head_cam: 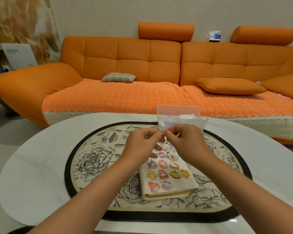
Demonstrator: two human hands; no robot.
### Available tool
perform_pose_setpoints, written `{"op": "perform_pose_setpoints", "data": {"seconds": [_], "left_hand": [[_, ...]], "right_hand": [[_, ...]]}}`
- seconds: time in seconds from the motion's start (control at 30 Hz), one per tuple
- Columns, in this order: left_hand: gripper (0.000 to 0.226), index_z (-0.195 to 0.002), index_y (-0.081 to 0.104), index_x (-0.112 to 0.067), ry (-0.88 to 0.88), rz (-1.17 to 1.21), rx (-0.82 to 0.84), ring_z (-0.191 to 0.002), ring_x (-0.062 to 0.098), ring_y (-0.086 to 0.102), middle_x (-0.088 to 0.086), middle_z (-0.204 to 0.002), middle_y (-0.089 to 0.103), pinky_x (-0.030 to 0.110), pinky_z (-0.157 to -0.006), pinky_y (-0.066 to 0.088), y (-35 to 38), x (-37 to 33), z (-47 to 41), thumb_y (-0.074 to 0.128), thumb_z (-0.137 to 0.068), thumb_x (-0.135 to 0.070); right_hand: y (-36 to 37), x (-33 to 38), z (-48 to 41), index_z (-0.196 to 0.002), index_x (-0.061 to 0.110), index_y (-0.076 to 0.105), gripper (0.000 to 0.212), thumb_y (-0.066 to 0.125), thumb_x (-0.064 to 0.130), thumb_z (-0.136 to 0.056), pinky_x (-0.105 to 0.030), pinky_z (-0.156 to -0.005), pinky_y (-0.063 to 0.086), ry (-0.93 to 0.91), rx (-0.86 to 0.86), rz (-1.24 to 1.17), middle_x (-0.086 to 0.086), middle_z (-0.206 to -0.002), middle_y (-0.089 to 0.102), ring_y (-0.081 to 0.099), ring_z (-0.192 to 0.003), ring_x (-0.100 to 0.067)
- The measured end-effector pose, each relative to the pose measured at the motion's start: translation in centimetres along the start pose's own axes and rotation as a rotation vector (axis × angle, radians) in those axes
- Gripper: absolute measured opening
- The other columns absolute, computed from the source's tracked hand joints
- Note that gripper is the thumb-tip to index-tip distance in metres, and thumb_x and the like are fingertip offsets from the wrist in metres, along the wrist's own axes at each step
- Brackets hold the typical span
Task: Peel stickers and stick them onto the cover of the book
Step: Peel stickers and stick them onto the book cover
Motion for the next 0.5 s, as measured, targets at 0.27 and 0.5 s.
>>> {"op": "perform_pose_setpoints", "data": {"seconds": [0.27,0.5], "left_hand": [[0.009,-0.086,0.076,-0.012,-0.074,0.048,-0.019,-0.068,0.017,0.072,0.003,-0.082,0.077,0.038,-0.062,0.063,-0.11,0.06,0.03,0.070,-0.091,-0.016],[0.010,-0.086,0.075,-0.010,-0.071,0.026,-0.038,-0.058,0.012,0.064,0.002,-0.077,0.075,0.032,-0.057,0.059,0.00,0.53,-0.20,0.068,-0.091,-0.014]], "right_hand": [[0.05,0.30,0.57,-0.088,0.034,0.074,0.015,0.062,0.037,-0.096,-0.024,-0.060,0.043,-0.133,-0.027,0.227,0.018,-0.085,0.067,0.054,-0.065,0.001],[0.51,0.54,0.79,-0.087,0.036,0.072,0.013,0.062,0.037,-0.095,-0.022,-0.059,0.043,-0.136,-0.034,0.209,0.019,-0.083,0.067,0.055,-0.064,0.002]]}}
Point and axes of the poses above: each hand's wrist, its own z-axis away from the middle knuckle, its own y-axis out of the palm, x = y × z, the point moved 1 cm from there along -z, towards the middle knuckle
